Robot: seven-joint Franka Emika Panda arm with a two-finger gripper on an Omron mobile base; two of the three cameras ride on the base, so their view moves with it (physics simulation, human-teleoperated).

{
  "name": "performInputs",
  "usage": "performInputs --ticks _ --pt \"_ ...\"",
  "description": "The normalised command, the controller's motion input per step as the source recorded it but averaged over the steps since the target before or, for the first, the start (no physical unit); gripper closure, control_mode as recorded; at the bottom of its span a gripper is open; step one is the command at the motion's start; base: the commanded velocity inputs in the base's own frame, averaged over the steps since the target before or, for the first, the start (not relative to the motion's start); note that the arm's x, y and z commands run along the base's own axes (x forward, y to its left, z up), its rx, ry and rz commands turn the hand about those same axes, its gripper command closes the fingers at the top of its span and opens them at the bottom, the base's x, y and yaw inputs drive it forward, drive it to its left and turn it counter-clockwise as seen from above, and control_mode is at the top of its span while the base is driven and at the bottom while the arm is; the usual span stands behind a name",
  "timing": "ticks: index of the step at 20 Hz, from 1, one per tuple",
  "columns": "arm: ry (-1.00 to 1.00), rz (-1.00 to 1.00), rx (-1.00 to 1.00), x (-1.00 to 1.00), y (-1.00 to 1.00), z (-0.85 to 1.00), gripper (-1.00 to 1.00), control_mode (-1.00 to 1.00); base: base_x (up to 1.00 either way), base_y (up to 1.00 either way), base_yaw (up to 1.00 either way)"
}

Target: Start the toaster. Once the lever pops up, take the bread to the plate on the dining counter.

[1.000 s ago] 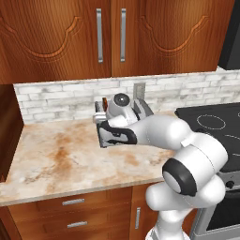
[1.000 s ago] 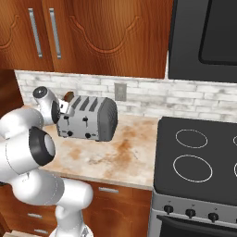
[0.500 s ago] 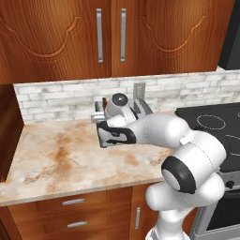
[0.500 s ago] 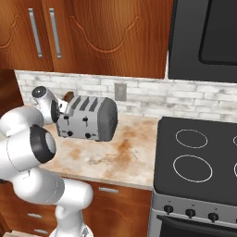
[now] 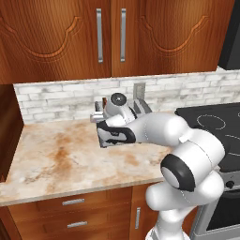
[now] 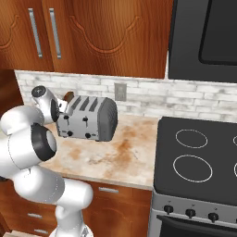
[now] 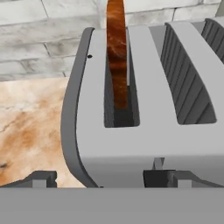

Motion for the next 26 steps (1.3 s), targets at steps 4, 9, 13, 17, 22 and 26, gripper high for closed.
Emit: performInputs --ticks 4,9,13,17,22,26 --pt "0.0 0.0 0.0 0.0 0.0 -0.04 -1.0 -1.0 0.0 0.0 0.0" --pt "0.0 0.0 0.0 0.0 0.0 -0.09 -1.0 -1.0 0.0 0.0 0.0" --pt "0.0 0.0 0.0 0.0 0.0 -0.11 -1.0 -1.0 0.0 0.0 0.0" --pt "0.01 0.0 0.0 0.0 0.0 -0.11 -1.0 -1.0 0.0 0.0 0.0" --pt "0.0 0.0 0.0 0.0 0.0 -0.06 -1.0 -1.0 0.0 0.0 0.0" --pt "0.01 0.0 0.0 0.0 0.0 -0.07 -1.0 -1.0 0.0 0.0 0.0"
